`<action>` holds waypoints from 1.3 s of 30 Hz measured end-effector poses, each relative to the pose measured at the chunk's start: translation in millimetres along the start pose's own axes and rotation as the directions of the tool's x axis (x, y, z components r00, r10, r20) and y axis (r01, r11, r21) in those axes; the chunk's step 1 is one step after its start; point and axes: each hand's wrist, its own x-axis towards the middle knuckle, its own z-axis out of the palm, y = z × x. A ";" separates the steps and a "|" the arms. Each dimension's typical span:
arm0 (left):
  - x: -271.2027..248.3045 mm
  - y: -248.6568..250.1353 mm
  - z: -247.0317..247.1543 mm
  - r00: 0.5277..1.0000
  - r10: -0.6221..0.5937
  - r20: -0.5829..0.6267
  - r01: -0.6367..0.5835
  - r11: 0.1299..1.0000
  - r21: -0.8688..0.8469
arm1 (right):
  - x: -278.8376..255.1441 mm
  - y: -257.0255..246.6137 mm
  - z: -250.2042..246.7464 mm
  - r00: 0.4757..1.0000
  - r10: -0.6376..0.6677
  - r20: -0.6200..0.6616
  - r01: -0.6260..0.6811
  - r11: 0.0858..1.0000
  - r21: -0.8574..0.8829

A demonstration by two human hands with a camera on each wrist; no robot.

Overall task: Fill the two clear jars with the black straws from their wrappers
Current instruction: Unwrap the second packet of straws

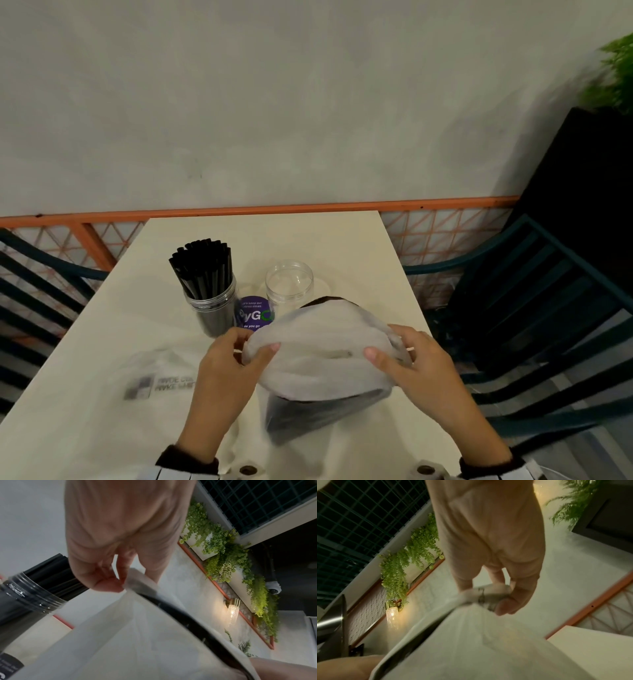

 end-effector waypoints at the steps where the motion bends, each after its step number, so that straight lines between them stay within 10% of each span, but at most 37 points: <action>1: -1.2 1.9 1.2 1.000 0.024 -0.020 -0.024 1.000 0.003 | 0.5 1.4 3.6 0.999 -0.004 -0.037 0.005 1.000 0.012; 15: 5.7 -7.0 -8.6 0.974 0.216 0.071 -0.227 0.920 0.318 | 7.3 -3.8 -7.6 0.983 0.092 -0.161 -0.044 0.959 0.280; 20: 5.1 1.5 -0.1 0.949 -0.057 0.309 0.101 0.986 -0.129 | 1.8 -11.6 -1.1 0.987 0.140 0.082 -0.154 0.966 0.207; 26: 12.9 3.7 -15.3 0.714 -0.284 0.640 0.692 0.425 -0.584 | 3.8 -7.2 -26.1 0.879 0.191 0.436 -0.472 0.464 0.749; 30: 10.6 4.1 -16.6 0.698 -0.159 0.698 0.693 0.393 -0.604 | 7.5 -0.5 -29.6 0.884 0.104 0.455 -0.467 0.225 0.855; 36: 9.7 -5.9 -4.7 0.923 -0.159 0.350 0.264 0.924 -0.277 | 5.2 6.1 -9.8 0.973 0.208 0.096 -0.229 0.877 0.422; 39: 4.3 -9.1 -0.1 0.992 0.041 0.116 -0.055 0.991 0.125 | 2.9 3.5 -2.7 0.965 0.256 -0.049 -0.230 0.926 0.299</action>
